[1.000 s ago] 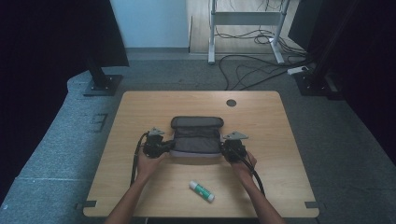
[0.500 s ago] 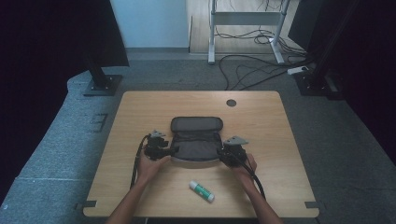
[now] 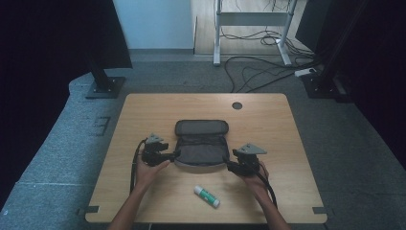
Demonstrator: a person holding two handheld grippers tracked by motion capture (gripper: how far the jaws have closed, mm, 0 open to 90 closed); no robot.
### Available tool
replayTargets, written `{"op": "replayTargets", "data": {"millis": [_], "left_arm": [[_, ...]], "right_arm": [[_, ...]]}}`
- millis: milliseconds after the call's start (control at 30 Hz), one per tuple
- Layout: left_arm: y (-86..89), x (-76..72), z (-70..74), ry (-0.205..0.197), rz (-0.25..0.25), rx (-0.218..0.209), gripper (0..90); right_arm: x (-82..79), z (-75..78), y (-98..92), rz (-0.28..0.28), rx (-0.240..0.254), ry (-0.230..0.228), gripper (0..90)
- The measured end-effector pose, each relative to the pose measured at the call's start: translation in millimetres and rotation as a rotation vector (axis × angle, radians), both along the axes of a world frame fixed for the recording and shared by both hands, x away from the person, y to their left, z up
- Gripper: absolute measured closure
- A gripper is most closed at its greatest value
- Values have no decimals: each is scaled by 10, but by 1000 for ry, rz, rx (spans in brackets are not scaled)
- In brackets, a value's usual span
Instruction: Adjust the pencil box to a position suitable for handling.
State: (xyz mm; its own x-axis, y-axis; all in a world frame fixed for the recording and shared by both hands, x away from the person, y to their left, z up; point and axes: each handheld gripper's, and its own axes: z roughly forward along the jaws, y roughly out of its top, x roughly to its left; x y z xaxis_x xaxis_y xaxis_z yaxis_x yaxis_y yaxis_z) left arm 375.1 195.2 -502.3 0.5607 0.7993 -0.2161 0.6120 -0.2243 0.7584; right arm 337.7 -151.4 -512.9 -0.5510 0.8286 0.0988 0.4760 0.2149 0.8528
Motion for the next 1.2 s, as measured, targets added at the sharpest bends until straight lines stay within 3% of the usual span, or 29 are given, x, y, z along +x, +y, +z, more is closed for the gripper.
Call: {"op": "replayTargets", "data": {"millis": [167, 367, 533, 900, 1200], "left_arm": [[34, -78, -7, -2, -23, 0, 319], [88, -193, -19, -14, -4, -18, 318], [129, -280, -55, -17, 6, -5, 318], [233, -360, -201, -6, 37, 6, 323], [372, -414, -208, -9, 57, -6, 329]], "right_arm": [[-78, 0, -32, 11, 0, -7, 449], [-188, 19, -67, 21, 1, -23, 456], [-292, 56, -78, 40, 14, -39, 468], [-477, -3, 20, 110, 17, -25, 469], [-564, -44, 142, 150, 15, -22, 470]]}}
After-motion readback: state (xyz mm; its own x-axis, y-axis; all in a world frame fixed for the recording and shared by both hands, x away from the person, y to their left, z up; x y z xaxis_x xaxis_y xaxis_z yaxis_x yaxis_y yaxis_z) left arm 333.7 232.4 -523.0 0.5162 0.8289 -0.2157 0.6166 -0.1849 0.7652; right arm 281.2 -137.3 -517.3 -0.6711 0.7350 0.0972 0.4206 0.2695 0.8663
